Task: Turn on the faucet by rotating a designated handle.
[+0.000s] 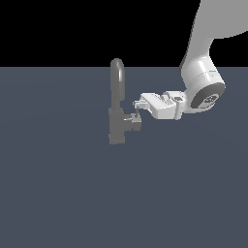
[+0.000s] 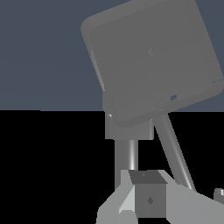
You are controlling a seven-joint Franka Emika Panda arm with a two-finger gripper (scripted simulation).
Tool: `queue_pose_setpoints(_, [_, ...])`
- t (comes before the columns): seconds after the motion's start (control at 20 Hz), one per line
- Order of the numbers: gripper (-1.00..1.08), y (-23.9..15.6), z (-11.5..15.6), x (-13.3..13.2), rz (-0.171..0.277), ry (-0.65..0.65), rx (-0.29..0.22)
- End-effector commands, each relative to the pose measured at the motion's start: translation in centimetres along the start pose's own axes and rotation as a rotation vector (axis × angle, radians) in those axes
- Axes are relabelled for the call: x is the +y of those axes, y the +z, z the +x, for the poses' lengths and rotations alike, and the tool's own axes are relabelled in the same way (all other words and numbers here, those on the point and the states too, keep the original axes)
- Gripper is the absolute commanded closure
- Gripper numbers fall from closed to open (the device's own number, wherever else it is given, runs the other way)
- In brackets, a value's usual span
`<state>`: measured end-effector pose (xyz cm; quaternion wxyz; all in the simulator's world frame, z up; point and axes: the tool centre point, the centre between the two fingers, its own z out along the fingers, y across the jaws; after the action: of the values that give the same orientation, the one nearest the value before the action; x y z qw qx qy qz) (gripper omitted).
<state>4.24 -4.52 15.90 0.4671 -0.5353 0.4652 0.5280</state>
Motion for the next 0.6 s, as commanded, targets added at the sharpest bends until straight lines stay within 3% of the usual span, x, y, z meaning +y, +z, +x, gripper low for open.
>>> queue_pose_setpoints(0.0, [1.08,0.0,0.4,0.6,-0.001,0.004,-0.002])
queue_pose_setpoints(0.55, [1.08,0.0,2.5,4.4,-0.004,0.011,-0.005])
